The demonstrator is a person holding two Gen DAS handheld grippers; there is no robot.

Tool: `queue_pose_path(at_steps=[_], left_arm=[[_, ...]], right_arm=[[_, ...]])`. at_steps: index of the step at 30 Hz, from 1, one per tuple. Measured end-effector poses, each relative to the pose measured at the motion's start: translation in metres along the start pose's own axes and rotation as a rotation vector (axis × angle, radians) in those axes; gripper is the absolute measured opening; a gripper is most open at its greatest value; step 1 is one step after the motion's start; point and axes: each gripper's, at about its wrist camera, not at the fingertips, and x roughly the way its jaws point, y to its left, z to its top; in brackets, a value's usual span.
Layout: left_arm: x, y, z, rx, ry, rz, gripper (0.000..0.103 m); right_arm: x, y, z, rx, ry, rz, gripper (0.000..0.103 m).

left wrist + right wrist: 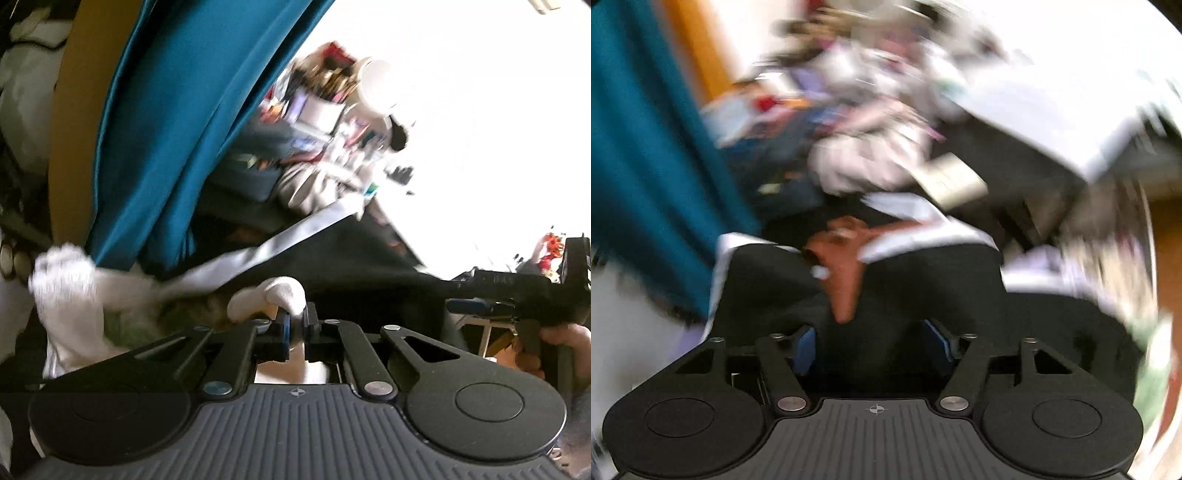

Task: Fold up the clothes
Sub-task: 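Grasp the cream fleece garment with the right gripper and lift it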

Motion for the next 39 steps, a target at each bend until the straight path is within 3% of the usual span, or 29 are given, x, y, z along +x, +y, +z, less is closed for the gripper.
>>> queue_pose_path(at_steps=[2,5,9,11,12,14,16,18,21,22,23,24,25,26,27,32,36,39], left_arm=[[-0.007,-0.005,0.014,0.013,-0.034,-0.017,0.002],[-0.018,-0.008,0.038,0.050,-0.120,-0.024,0.000],[-0.026,-0.004,0.066,0.066,-0.160,0.036,0.001],[-0.027,0.000,0.064,0.072,-0.155,0.091,0.002],[-0.028,0.004,0.060,0.064,-0.150,0.118,0.007],[-0.032,0.015,0.046,0.042,-0.130,0.170,0.025],[-0.039,0.028,0.028,0.024,-0.109,0.233,0.062],[-0.046,0.042,0.009,-0.002,-0.083,0.289,0.070],[-0.053,0.067,-0.015,-0.061,-0.023,0.331,0.073],[-0.054,0.074,-0.022,-0.075,-0.007,0.350,0.074],[-0.056,0.080,-0.028,-0.083,0.006,0.368,0.074],[-0.059,0.085,-0.034,-0.086,0.017,0.384,0.074],[-0.061,0.089,-0.040,-0.090,0.029,0.401,0.075],[-0.063,0.093,-0.045,-0.100,0.039,0.406,0.075],[-0.066,0.096,-0.050,-0.115,0.049,0.403,0.076],[-0.058,0.094,-0.067,-0.137,0.104,0.328,0.082],[-0.026,0.062,-0.067,-0.077,0.140,0.185,0.088],[0.011,0.024,-0.055,-0.005,0.147,0.062,0.090]], right_arm=[[-0.021,0.025,0.003,-0.159,-0.055,0.045,0.079],[-0.047,0.057,-0.001,-0.378,-0.111,0.177,0.084],[-0.031,0.099,-0.023,-0.552,-0.028,0.350,0.092],[-0.001,0.120,-0.044,-0.617,0.043,0.344,0.092],[0.016,0.129,-0.055,-0.643,0.069,0.325,0.092],[0.050,0.144,-0.077,-0.690,0.113,0.276,0.092],[0.080,0.157,-0.094,-0.717,0.156,0.239,0.092],[0.103,0.168,-0.108,-0.748,0.205,0.210,0.094],[0.135,0.182,-0.133,-0.900,0.272,0.104,0.097],[0.144,0.184,-0.136,-0.919,0.294,0.080,0.094],[0.151,0.183,-0.138,-0.921,0.317,0.062,0.080],[0.152,0.181,-0.134,-0.874,0.341,0.074,0.059],[0.150,0.179,-0.128,-0.802,0.366,0.101,0.045],[0.147,0.177,-0.122,-0.730,0.390,0.127,0.022],[0.141,0.172,-0.113,-0.662,0.390,0.147,0.012],[0.105,0.134,-0.060,-0.295,0.324,0.273,0.010],[0.067,0.093,-0.021,-0.099,0.248,0.384,0.010],[0.042,0.079,-0.009,-0.037,0.205,0.460,0.010]])
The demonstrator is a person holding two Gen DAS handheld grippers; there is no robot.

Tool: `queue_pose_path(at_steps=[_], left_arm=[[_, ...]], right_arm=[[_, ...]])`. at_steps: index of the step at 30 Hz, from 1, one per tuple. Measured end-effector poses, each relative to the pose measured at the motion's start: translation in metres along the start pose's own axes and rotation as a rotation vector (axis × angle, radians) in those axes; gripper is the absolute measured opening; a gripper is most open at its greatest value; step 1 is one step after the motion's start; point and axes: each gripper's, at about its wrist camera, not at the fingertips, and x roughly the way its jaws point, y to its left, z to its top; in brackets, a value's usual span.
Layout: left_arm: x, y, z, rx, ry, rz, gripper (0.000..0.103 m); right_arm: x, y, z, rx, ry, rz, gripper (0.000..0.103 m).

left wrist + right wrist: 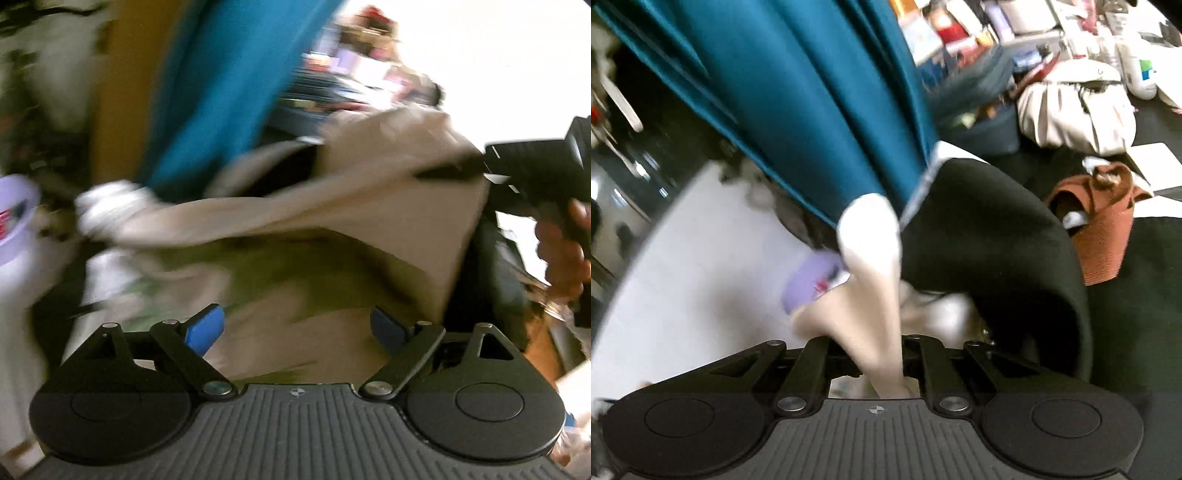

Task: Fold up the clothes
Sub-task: 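Grasp the cream fleece garment with the right gripper and lift it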

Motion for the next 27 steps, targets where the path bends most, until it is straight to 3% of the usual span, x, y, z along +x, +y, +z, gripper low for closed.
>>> queue_pose_path(at_steps=[5,9,12,14,17,27], left_arm=[[0.038,-0.063,0.026,0.107,-0.029,-0.111,0.091],[0.043,-0.094,0.040,0.148,-0.081,-0.152,0.087],[0.033,-0.099,0.053,0.136,-0.127,-0.225,0.013],[0.019,-0.105,0.062,0.158,-0.151,-0.245,0.010],[-0.015,-0.120,0.076,0.269,-0.246,-0.212,0.008],[-0.162,-0.148,0.177,0.346,-0.620,-0.261,0.008]], right_arm=[[-0.033,0.015,0.010,0.016,-0.054,0.103,0.010],[-0.054,0.024,0.014,0.036,-0.076,0.148,0.010],[-0.069,0.039,0.018,0.017,-0.092,0.178,0.010],[-0.077,0.046,0.024,0.033,-0.105,0.200,0.010],[-0.096,0.057,0.041,0.067,-0.154,0.260,0.010],[-0.192,0.151,0.134,-0.018,-0.385,0.467,0.009]])
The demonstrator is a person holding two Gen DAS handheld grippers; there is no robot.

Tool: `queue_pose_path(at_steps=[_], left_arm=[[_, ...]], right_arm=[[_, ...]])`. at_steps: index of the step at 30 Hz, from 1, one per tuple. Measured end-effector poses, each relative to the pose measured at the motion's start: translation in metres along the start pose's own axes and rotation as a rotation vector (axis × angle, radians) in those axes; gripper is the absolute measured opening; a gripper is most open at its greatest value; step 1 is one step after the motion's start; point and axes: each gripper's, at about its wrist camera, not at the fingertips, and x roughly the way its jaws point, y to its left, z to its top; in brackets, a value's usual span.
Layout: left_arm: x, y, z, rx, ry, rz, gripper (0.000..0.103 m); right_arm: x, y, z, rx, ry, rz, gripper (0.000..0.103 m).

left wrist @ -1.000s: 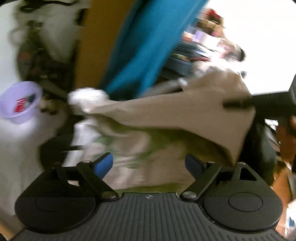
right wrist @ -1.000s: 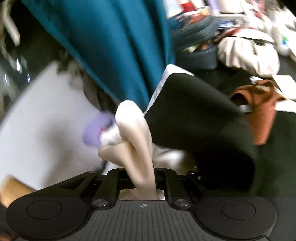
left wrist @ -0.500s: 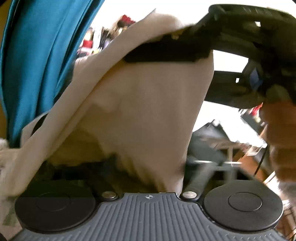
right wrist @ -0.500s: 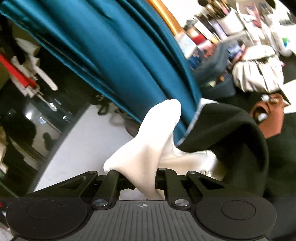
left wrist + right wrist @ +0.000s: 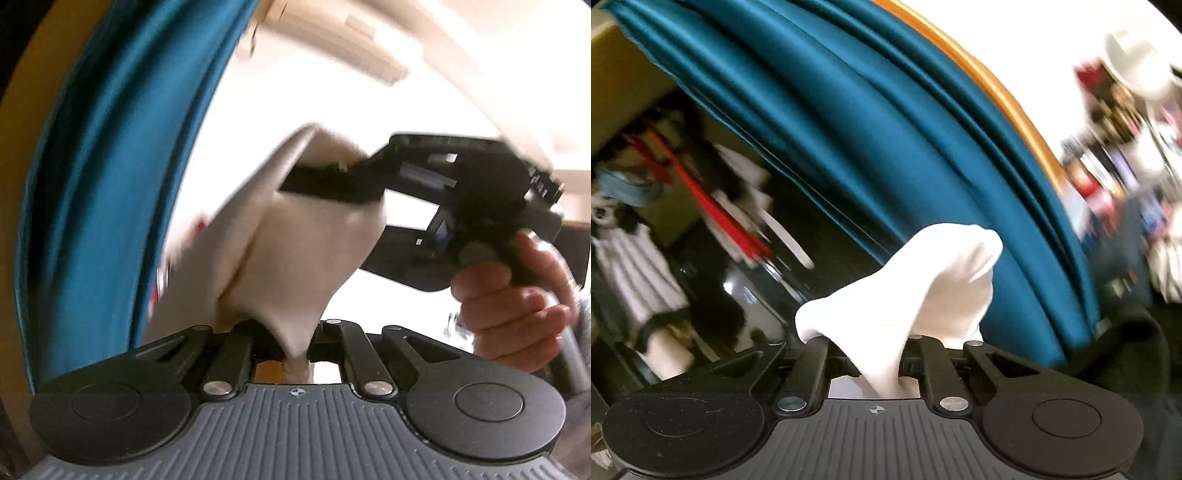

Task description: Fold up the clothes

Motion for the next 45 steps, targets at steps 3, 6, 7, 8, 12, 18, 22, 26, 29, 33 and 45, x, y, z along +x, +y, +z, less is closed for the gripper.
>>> queue_pose_path(at_steps=[3,6,7,8,12,18,22,26,29,33,45], left_arm=[[-0.022,-0.005,0.044,0.042,-0.100,-0.010,0.022],[-0.034,-0.010,0.054,0.089,-0.127,0.024,0.091],[-0.035,-0.010,0.049,0.097,-0.119,0.032,0.100],[-0.036,-0.010,0.039,0.100,-0.101,0.036,0.100],[-0.041,0.006,-0.024,0.057,0.115,0.032,0.100],[-0.036,0.055,-0.132,-0.221,0.470,0.082,0.100],[-0.029,0.070,-0.171,-0.261,0.581,0.162,0.100],[0.008,0.059,-0.191,-0.181,0.630,0.195,0.100],[0.038,0.038,-0.204,-0.036,0.648,0.267,0.100],[0.069,0.021,-0.224,0.160,0.675,0.324,0.100],[0.110,-0.002,-0.192,-0.022,0.714,0.116,0.100]], right_arm=[[-0.007,0.035,0.027,-0.065,-0.080,0.069,0.009],[-0.018,0.055,0.046,-0.091,-0.172,0.102,0.009],[-0.022,0.055,0.049,-0.085,-0.187,0.085,0.009],[-0.025,0.050,0.049,-0.074,-0.193,0.069,0.009],[-0.037,0.002,0.032,-0.033,-0.151,-0.095,0.010],[-0.080,-0.118,-0.033,0.123,-0.069,-0.400,0.010],[-0.118,-0.178,-0.078,0.170,-0.069,-0.621,0.011],[-0.169,-0.227,-0.114,0.287,-0.125,-0.736,0.014],[-0.201,-0.252,-0.140,0.387,-0.142,-0.765,0.020],[-0.226,-0.273,-0.169,0.451,-0.145,-0.798,0.030],[-0.219,-0.241,-0.165,0.314,-0.067,-0.603,0.031]])
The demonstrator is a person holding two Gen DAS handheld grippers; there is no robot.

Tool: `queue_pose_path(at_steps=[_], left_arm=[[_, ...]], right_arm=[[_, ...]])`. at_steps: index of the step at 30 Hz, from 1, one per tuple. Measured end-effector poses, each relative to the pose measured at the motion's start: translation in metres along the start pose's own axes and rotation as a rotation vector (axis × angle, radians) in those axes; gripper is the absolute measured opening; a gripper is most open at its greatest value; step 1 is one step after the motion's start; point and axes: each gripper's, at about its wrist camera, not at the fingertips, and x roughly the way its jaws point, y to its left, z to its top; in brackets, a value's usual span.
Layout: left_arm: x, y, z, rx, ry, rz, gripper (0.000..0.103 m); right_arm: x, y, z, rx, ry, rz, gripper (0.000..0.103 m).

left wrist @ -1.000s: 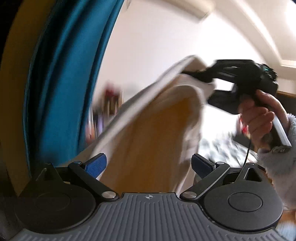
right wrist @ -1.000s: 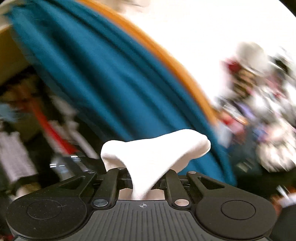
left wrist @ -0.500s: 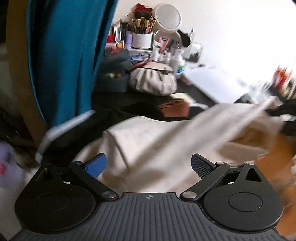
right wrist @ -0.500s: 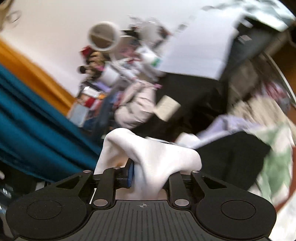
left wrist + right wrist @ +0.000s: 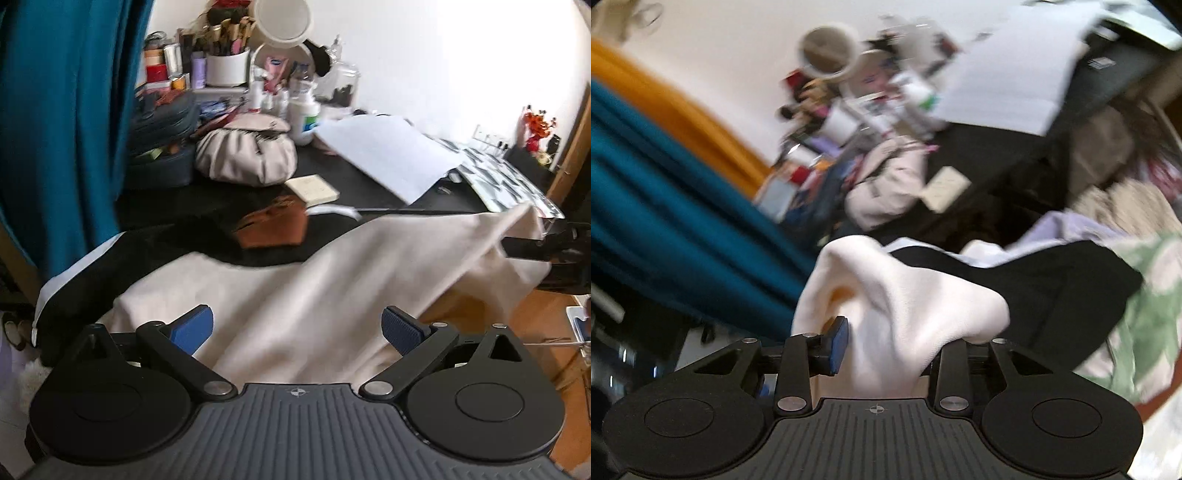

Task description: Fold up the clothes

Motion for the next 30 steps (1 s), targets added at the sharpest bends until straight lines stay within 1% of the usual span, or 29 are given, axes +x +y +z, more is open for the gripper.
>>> queue_pose_path(at_steps=[1,2,5,7,8,9,10,12,14,15,17,18,19,20,22,25,26,27,28,30], left_arm=[[-0.003,-0.008,0.004,0.028,-0.009,-0.003,0.100],[-0.005,-0.018,0.007,0.062,-0.023,-0.009,0.100],[-0.004,-0.051,0.011,0.190,-0.063,0.001,0.100],[-0.001,-0.073,0.010,0.276,-0.094,0.056,0.100],[0.002,-0.081,0.010,0.300,-0.103,0.091,0.100],[0.006,-0.088,0.012,0.312,-0.105,0.126,0.100],[0.010,-0.092,0.014,0.305,-0.104,0.144,0.100],[0.015,-0.093,0.019,0.240,-0.088,0.128,0.100],[0.015,-0.096,0.019,0.220,-0.078,0.120,0.099],[0.015,-0.098,0.019,0.216,-0.075,0.117,0.096],[0.015,-0.101,0.018,0.208,-0.069,0.113,0.078],[0.014,-0.102,0.018,0.198,-0.065,0.113,0.051],[0.013,-0.103,0.017,0.184,-0.060,0.116,0.022],[0.012,-0.104,0.016,0.170,-0.055,0.119,0.010],[0.003,-0.102,0.014,0.133,-0.076,0.141,0.005],[-0.013,-0.100,0.010,0.074,-0.120,0.179,0.004],[-0.021,-0.099,0.008,0.053,-0.139,0.195,0.004],[-0.029,-0.097,0.005,0.028,-0.161,0.214,0.004],[-0.038,-0.095,0.003,0.002,-0.182,0.234,0.004],[-0.056,-0.088,-0.004,-0.058,-0.220,0.281,0.004]], right_arm=[[-0.001,0.003,0.003,-0.001,0.001,0.026,0.030],[-0.002,0.006,0.005,-0.002,0.002,0.053,0.027],[-0.002,0.018,0.012,-0.036,0.014,0.113,0.022],[-0.003,0.023,0.015,-0.065,0.031,0.138,0.017],[-0.004,0.025,0.016,-0.071,0.039,0.152,0.016],[-0.005,0.025,0.017,-0.073,0.046,0.169,0.015],[-0.006,0.026,0.018,-0.078,0.054,0.183,0.014],[-0.011,0.026,0.018,-0.098,0.067,0.206,0.013],[-0.015,0.026,0.018,-0.114,0.077,0.220,0.013],[-0.017,0.025,0.018,-0.119,0.084,0.228,0.013],[-0.019,0.023,0.017,-0.125,0.097,0.242,0.013],[-0.020,0.022,0.017,-0.130,0.104,0.247,0.013],[-0.020,0.022,0.017,-0.135,0.112,0.253,0.013],[-0.020,0.021,0.017,-0.140,0.119,0.260,0.013],[-0.020,0.021,0.018,-0.151,0.134,0.273,0.013],[-0.020,0.023,0.019,-0.182,0.154,0.275,0.016],[-0.019,0.023,0.019,-0.190,0.162,0.272,0.022],[-0.019,0.023,0.020,-0.196,0.166,0.271,0.033],[-0.020,0.023,0.020,-0.201,0.168,0.271,0.038],[-0.019,0.023,0.019,-0.217,0.174,0.273,0.059]])
